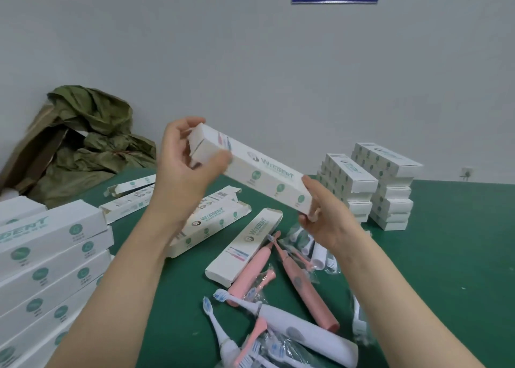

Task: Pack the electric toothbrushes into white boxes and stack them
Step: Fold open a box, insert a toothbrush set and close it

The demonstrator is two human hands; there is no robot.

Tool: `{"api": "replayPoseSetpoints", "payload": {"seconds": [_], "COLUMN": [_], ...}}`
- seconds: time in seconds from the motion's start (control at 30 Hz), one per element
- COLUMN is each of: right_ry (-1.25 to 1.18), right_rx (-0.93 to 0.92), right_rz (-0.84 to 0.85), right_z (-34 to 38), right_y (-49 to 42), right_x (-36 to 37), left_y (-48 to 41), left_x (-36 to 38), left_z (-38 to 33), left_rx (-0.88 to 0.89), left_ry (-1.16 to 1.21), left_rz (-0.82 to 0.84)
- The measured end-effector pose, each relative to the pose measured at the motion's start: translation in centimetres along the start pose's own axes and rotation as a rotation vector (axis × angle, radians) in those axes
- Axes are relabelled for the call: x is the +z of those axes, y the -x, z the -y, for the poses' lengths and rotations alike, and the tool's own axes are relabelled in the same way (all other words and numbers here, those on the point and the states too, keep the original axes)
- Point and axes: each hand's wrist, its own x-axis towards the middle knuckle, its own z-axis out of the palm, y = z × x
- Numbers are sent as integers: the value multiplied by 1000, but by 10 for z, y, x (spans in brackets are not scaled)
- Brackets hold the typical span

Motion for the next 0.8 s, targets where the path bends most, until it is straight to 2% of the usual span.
{"api": "replayPoseSetpoints", "payload": {"seconds": [0.07, 0.1, 0.13, 0.2, 0.27, 0.33, 0.4, 0.53, 0.63, 0.8], "right_ry": [109, 151, 194, 291, 376, 418, 382, 114, 166, 188], "right_rx": [-170, -240, -300, -399, -475, -532, -539, -374, -398, -493], "right_rz": [-120, -157, -189, -225, -192, -125, -49, 66, 32, 29], "right_z": [3, 5, 7, 10, 8, 4, 3, 10, 10, 11], "right_y": [-2, -3, -2, 3, 9, 13, 15, 15, 19, 28], "right_x": [-4, -5, -5, 0, 10, 18, 22, 19, 16, 27], "left_y": [-1, 0, 1, 5, 12, 17, 20, 15, 18, 27], "left_x": [-5, -5, -3, 8, 22, 33, 36, 27, 29, 45], "left_z": [13, 17, 19, 21, 25, 30, 34, 32, 26, 7], "left_rx": [24, 59, 90, 126, 134, 140, 158, 175, 138, 163], "left_ry": [-646, -807, -861, -840, -827, -815, -807, -791, -821, -649], "left_rz": [-28, -21, 22, 196, 365, 435, 428, 312, 331, 365]}}
